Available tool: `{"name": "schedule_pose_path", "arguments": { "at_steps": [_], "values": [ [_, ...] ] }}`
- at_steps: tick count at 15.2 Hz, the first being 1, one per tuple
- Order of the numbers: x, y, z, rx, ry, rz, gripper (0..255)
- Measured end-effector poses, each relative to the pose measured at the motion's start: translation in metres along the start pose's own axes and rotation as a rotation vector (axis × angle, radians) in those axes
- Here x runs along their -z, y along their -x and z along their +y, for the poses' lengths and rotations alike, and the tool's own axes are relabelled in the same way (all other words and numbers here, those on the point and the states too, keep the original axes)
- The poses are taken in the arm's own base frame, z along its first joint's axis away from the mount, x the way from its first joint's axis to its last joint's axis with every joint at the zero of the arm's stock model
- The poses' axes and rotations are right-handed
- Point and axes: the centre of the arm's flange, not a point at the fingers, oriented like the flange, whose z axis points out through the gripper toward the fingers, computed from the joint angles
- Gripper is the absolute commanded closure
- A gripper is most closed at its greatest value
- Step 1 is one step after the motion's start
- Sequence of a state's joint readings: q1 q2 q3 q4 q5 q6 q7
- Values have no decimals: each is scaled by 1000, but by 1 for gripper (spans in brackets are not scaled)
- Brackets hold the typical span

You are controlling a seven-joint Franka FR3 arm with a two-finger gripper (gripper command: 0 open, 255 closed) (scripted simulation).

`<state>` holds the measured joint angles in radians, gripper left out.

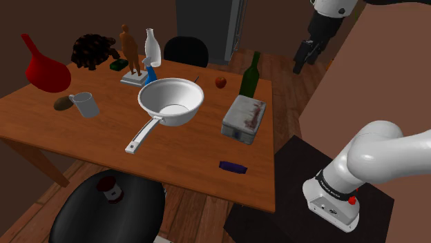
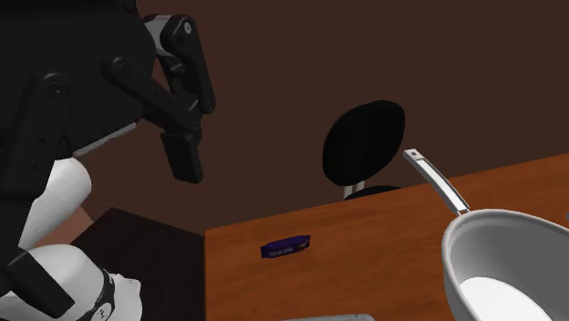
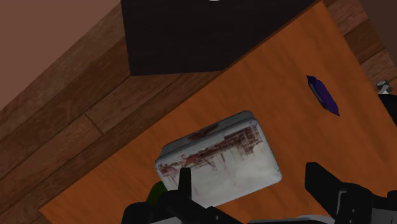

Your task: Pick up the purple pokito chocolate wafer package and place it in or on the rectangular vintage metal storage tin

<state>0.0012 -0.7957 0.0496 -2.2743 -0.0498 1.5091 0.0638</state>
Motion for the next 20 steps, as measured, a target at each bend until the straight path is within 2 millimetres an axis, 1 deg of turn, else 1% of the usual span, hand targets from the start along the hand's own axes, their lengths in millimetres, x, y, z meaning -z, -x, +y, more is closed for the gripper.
{"name": "schedule_pose_path", "arguments": {
  "at_steps": [1, 2, 4, 7, 13, 15, 16, 18, 20],
  "values": [
    [0, 0, 0, 0, 0, 0, 0],
    [-5, -1, -3, 9, -1, -1, 0],
    [-20, -6, -17, 41, -6, -3, 0],
    [-52, -12, -36, 97, -14, -8, 0],
    [-114, -23, -82, 215, -31, -17, 0],
    [-133, -22, -103, 254, -37, -19, 0],
    [-142, -22, -109, 273, -40, -21, 0],
    [-165, -23, -128, 312, -45, -24, 0],
    [-183, -24, -143, 351, -51, -26, 0]
  ]
}}
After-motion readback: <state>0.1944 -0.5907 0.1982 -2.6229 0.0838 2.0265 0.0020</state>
